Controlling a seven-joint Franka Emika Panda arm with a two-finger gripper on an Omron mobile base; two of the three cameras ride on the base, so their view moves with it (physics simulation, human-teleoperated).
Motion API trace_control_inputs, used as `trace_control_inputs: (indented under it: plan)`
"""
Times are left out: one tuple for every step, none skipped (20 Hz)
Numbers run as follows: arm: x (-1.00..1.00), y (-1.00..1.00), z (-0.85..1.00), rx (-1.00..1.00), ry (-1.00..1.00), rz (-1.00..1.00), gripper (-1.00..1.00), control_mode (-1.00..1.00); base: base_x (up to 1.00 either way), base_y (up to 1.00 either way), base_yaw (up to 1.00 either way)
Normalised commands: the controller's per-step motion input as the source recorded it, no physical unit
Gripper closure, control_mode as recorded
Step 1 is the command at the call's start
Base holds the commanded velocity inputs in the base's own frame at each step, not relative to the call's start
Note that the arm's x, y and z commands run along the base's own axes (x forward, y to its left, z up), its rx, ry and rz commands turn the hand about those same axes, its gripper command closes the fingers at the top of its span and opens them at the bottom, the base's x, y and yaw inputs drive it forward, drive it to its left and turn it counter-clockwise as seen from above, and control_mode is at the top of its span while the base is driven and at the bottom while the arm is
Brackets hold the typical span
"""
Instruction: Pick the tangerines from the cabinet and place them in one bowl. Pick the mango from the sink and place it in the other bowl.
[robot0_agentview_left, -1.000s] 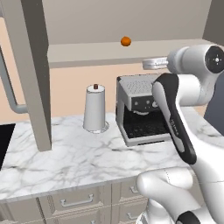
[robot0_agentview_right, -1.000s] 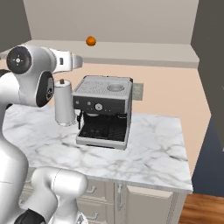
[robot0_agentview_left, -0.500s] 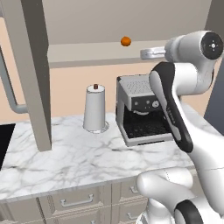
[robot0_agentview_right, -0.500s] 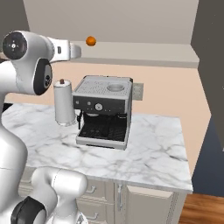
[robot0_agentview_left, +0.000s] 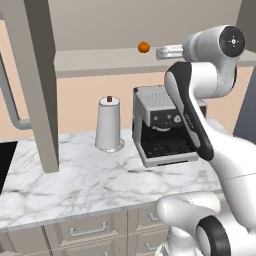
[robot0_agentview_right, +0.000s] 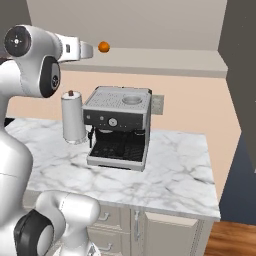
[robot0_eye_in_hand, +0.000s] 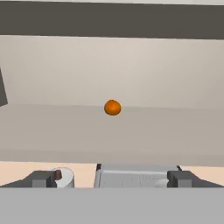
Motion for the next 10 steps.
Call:
trace_control_inputs:
  plan:
    - [0.08, 0.00, 0.21, 0.01, 0.00, -0.01, -1.00, -1.00, 0.00, 0.00, 0.00]
    - [0.07, 0.02, 0.19, 0.01, 0.00, 0.00, -1.00, -1.00, 0.00, 0.00, 0.00]
    - [0.05, 0.04, 0.15, 0.01, 0.01, 0.00, -1.00, -1.00, 0.00, 0.00, 0.00]
    - [0.03, 0.06, 0.09, 0.01, 0.02, 0.00, -1.00, -1.00, 0.00, 0.00, 0.00]
    - [0.02, 0.07, 0.04, 0.00, 0.04, 0.00, -1.00, -1.00, 0.00, 0.00, 0.00]
    - [0.03, 0.10, 0.00, 0.00, 0.07, 0.00, -1.00, -1.00, 0.00, 0.00, 0.00]
    - [0.03, 0.10, 0.00, 0.00, 0.10, 0.00, -1.00, -1.00, 0.00, 0.00, 0.00]
    - [0.03, 0.10, 0.00, 0.00, 0.12, 0.00, -1.00, -1.00, 0.00, 0.00, 0.00]
    - [0.02, 0.10, 0.00, 0.00, 0.14, 0.00, -1.00, -1.00, 0.00, 0.00, 0.00]
    - [0.02, 0.08, 0.00, 0.00, 0.14, 0.00, -1.00, -1.00, 0.00, 0.00, 0.00]
